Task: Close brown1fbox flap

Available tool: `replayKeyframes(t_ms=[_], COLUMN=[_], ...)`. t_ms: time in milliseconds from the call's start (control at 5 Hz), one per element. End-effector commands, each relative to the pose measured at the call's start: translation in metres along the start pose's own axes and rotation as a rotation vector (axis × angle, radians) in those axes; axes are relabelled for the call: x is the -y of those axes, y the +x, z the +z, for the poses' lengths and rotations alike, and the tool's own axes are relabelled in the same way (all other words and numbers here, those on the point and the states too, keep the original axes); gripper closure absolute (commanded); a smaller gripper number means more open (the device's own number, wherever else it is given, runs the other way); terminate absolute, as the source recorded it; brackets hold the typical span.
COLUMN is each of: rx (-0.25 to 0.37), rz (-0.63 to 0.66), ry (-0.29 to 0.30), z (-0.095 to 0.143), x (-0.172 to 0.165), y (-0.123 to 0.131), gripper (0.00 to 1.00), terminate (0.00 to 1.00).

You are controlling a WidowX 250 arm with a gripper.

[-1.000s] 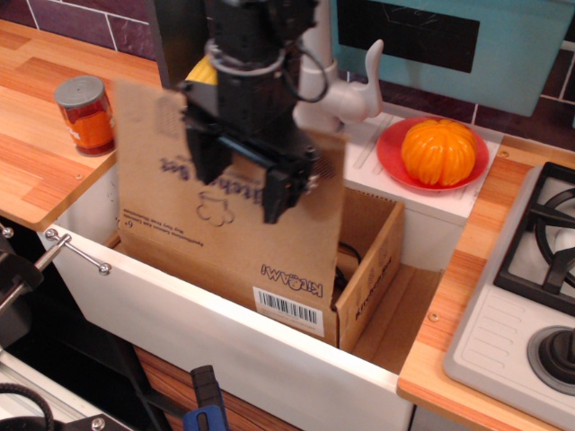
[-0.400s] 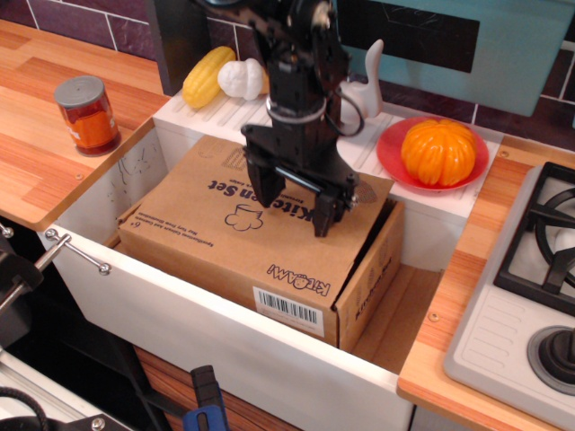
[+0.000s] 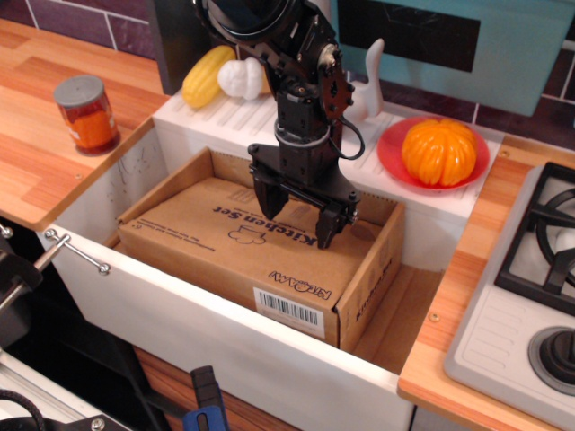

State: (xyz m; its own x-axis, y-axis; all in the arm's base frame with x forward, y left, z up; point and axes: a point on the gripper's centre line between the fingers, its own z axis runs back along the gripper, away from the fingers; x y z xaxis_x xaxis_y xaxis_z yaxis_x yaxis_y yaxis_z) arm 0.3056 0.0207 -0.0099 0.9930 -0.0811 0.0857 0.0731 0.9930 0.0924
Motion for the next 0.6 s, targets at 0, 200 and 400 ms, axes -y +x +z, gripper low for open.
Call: replayKeyframes(t_ms=[0,200,400], rx=[-0.026,-0.07,-0.039], rz=[-0.038,-0.03,-0.019], ry=[0.082,0.075,0.067], z=[0.059,0.089,0.098], x=[-0.005,0.0,0.008], y=[0.003,-0.004,-0.011], gripper=[0.0,0.0,0.0], terminate=[0.0,0.0,1.0])
